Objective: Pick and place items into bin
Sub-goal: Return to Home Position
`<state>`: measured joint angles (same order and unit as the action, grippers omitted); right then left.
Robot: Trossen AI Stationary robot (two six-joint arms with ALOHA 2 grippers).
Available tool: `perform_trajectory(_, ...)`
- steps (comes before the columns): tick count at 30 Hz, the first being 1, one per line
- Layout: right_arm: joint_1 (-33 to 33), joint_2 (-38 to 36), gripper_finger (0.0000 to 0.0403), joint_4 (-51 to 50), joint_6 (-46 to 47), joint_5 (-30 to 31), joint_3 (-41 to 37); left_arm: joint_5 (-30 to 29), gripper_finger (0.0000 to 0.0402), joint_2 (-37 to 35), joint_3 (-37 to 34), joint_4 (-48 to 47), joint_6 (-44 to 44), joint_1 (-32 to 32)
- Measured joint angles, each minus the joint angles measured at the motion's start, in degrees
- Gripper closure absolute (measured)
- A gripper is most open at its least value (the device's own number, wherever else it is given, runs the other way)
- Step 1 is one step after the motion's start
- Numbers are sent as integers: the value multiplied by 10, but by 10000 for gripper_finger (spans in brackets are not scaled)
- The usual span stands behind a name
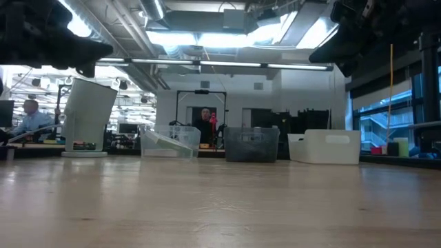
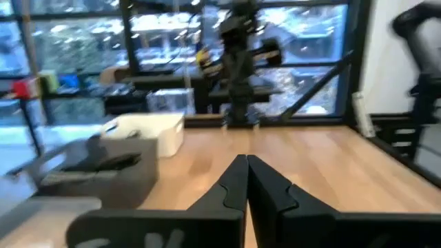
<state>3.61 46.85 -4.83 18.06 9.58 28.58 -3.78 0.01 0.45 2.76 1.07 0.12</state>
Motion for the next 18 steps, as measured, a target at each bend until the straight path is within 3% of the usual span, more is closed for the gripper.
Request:
perform_trajectory(5, 0, 0, 399, 1, 12, 0, 0, 4, 399, 0, 0, 0, 18, 0)
perform_trajectory(12, 0, 0, 399, 1, -4, -2, 0, 38, 398, 5, 0, -21, -25, 0)
perform_trajectory(18, 19, 0, 401, -15, -54, -2, 0, 35, 398, 5, 0, -21, -28, 0)
